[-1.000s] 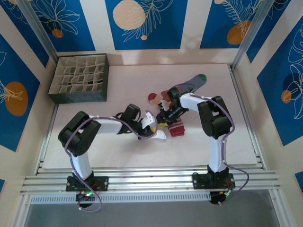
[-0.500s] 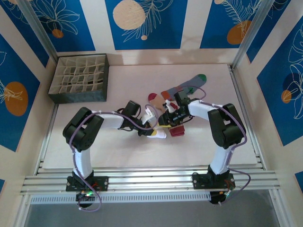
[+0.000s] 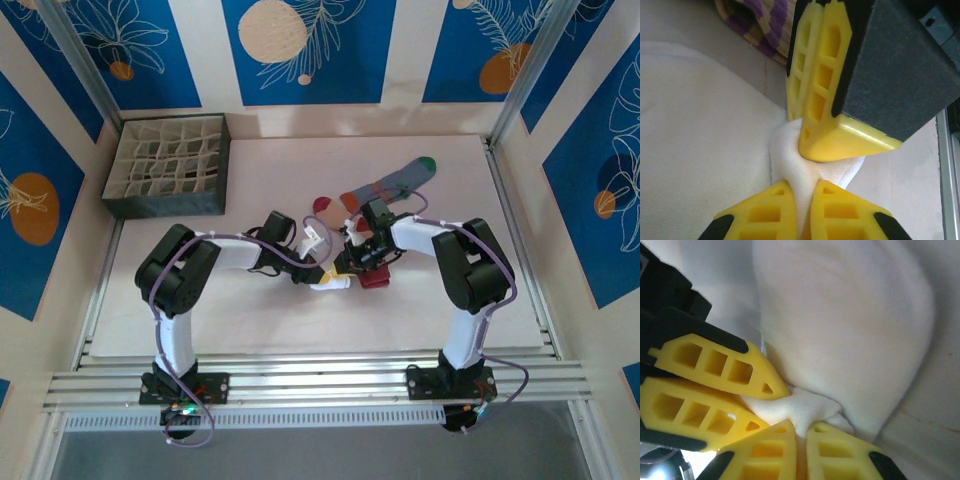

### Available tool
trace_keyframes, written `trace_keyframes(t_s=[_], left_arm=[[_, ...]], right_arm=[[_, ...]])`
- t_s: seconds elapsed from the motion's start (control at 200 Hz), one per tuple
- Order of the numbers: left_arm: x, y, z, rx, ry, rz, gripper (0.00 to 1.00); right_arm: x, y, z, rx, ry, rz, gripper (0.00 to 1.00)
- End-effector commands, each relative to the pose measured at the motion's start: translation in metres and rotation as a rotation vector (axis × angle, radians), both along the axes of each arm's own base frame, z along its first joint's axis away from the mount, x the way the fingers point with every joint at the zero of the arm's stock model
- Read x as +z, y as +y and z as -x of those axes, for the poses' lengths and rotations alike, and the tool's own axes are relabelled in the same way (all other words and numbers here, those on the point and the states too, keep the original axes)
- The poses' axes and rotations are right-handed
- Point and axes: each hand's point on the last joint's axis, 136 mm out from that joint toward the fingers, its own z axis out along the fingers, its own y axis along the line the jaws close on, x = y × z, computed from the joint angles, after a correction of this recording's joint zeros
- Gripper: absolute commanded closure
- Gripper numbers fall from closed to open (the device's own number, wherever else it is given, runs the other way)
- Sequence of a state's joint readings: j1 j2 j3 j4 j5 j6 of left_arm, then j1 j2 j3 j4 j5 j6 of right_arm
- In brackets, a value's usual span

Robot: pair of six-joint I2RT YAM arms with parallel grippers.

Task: Roll the socks

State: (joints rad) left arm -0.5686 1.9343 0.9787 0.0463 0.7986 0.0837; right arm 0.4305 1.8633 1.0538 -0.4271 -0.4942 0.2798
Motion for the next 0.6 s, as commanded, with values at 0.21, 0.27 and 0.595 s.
trace_keyframes(t_s=[0.21, 0.27, 0.595], left_arm=[[-0.013, 0.037, -0.001, 0.054, -0.216, -0.129, 0.73], [0.0, 0.037, 0.0, 0.037, -0.289, -0.102, 0.7], [0.032, 0.032, 0.011, -0.065, -0.716, -0.126, 0.64]], right_arm=[[-0.035, -0.018, 0.013, 0.027, 0.168, 0.235, 1.0], [-0.034, -0.018, 0.012, 0.033, 0.179, 0.251, 1.0], [-0.029, -0.016, 0.011, 0.075, 0.207, 0.276, 1.0]])
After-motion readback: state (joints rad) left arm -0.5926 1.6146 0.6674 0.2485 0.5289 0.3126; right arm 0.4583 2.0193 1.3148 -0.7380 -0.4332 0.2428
